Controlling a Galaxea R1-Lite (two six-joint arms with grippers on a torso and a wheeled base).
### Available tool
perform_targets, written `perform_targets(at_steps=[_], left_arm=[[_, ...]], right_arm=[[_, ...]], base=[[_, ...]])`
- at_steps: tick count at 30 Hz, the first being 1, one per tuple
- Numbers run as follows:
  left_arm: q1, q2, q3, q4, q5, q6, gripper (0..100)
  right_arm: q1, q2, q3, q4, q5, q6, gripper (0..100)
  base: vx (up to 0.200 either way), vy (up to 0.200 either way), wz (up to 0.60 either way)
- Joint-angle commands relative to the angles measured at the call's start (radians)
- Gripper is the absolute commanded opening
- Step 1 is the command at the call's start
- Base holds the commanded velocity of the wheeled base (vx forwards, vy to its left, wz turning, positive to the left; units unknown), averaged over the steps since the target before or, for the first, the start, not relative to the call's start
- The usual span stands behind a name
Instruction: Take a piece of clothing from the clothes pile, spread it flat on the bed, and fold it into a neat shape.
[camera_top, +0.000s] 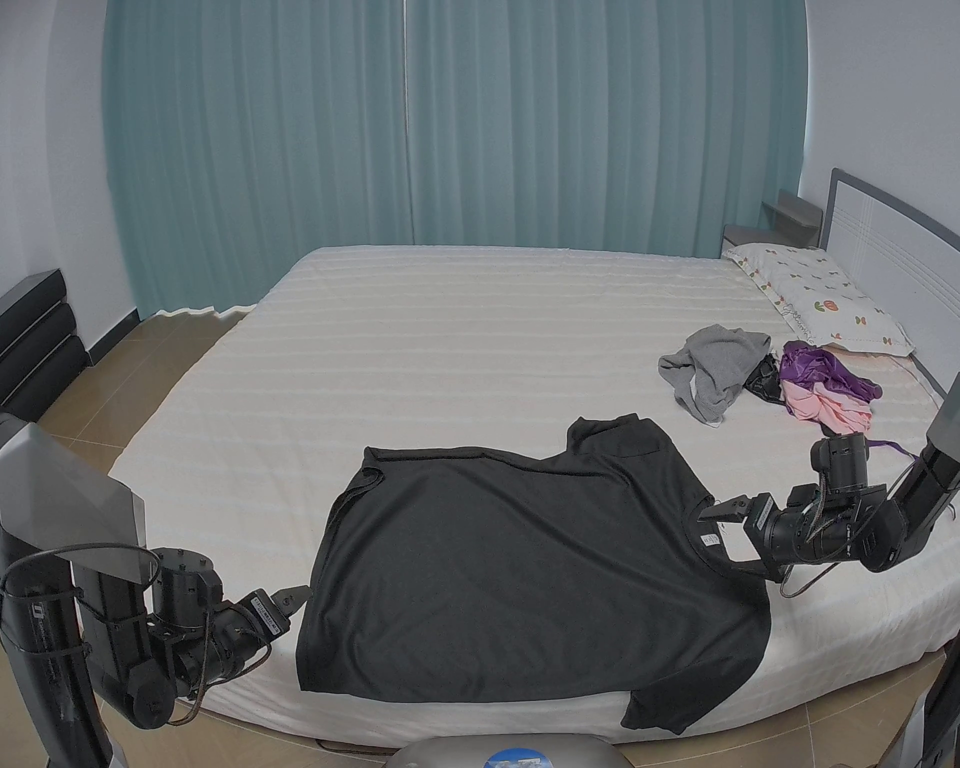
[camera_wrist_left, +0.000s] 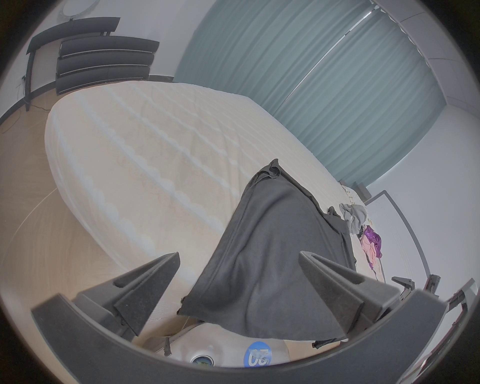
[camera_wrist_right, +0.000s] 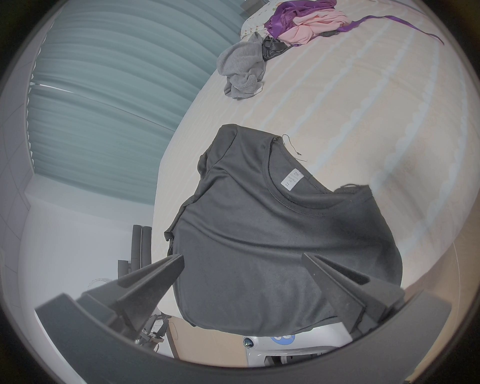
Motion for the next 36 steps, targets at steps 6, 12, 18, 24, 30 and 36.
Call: perform_targets(at_steps=[6, 12, 18, 24, 30, 36], left_arm=[[0.001, 0.005, -0.001, -0.001, 0.000, 0.000, 100], [-0.011, 0.040, -0.035, -0.001, 0.000, 0.000, 100], [-0.011, 0.031, -0.108, 0.003, 0.000, -0.034, 100], [-0.001, 0.039, -0.203, 0.010, -0.002, -0.028, 100], [-0.002, 0.034, -0.444, 0.233, -0.006, -0.015, 100], [0.005, 0.043, -0.588, 0.378, -0.115, -0.019, 100]], right_arm=[[0.001, 0.003, 0.001, 0.000, 0.001, -0.002, 100], [0.002, 0.003, 0.006, 0.000, -0.001, -0.005, 100], [0.002, 0.004, 0.006, 0.000, -0.001, -0.005, 100], [0.004, 0.013, 0.006, 0.000, -0.003, -0.009, 100], [0.005, 0.019, 0.007, 0.000, -0.006, -0.011, 100], [0.013, 0.032, 0.007, 0.000, -0.010, -0.013, 100]], base=[[0.000, 0.000, 0.00], [0.000, 0.000, 0.00], [0.000, 0.000, 0.00], [0.033, 0.000, 0.00], [0.200, 0.000, 0.00], [0.067, 0.000, 0.00]])
